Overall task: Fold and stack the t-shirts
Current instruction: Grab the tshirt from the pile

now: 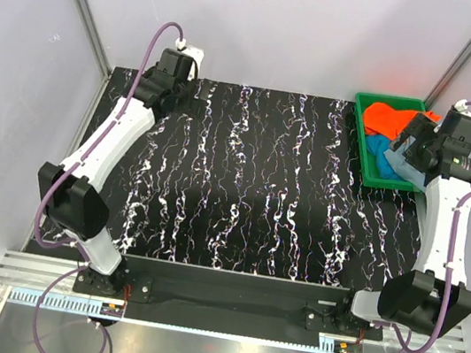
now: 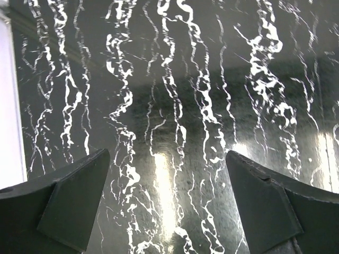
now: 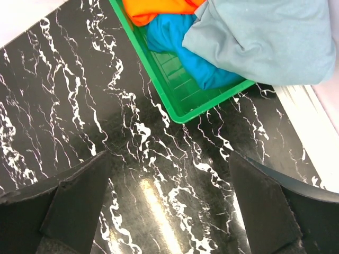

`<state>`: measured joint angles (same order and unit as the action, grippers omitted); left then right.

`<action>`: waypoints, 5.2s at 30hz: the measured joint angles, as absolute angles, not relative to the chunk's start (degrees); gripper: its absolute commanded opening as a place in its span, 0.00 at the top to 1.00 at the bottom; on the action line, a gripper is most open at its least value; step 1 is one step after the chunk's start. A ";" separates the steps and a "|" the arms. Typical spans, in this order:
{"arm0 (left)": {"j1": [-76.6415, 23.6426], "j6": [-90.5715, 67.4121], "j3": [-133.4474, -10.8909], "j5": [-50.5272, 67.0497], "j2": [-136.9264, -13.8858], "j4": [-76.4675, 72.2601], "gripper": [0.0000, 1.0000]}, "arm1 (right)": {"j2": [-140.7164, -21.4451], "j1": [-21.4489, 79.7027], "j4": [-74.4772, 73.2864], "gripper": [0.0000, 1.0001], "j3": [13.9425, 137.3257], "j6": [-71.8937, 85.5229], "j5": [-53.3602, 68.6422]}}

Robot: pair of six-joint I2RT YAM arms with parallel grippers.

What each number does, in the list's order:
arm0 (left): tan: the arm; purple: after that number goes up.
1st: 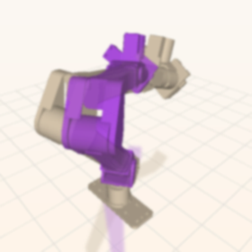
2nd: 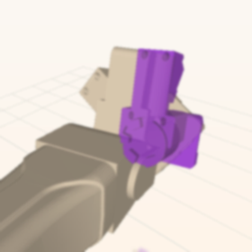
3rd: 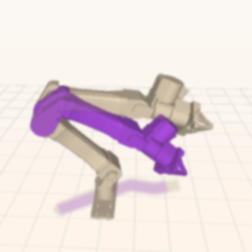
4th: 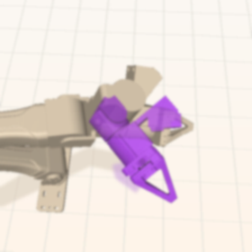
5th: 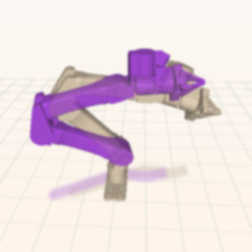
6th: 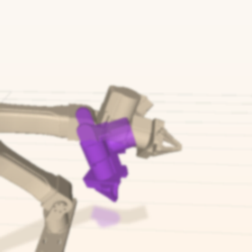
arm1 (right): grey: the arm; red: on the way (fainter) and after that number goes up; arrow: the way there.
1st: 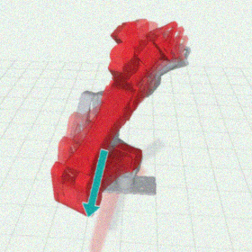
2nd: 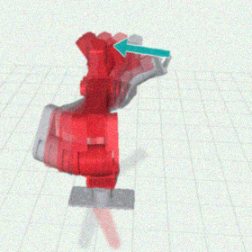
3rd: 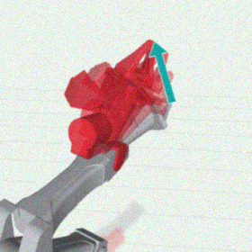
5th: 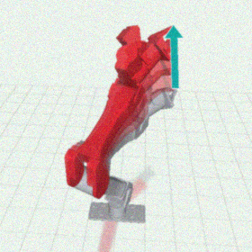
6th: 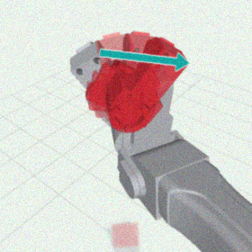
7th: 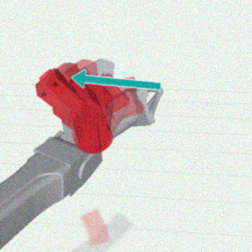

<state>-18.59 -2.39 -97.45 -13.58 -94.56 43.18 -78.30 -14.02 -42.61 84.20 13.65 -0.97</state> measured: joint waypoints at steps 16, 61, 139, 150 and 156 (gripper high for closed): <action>-17.30 2.35 -93.71 -9.54 -88.47 33.23 0.01 | -86.80 -14.06 -22.85 0.00 84.14 0.73 3.95; -20.05 7.97 -95.13 -9.82 -98.70 36.27 0.01 | -114.96 -11.31 -30.35 1.00 115.87 -8.97 -10.57; -33.47 9.45 -98.87 -10.83 -103.79 40.62 0.01 | -152.77 -20.99 -24.18 0.94 144.92 -1.02 -13.32; -33.93 9.13 -99.29 -10.85 -103.98 40.56 0.01 | -141.34 -19.00 -26.92 0.94 138.52 -0.40 -9.34; -33.56 8.99 -99.18 -11.05 -102.80 40.51 0.01 | -130.19 -16.19 -26.89 0.93 136.84 1.37 -4.49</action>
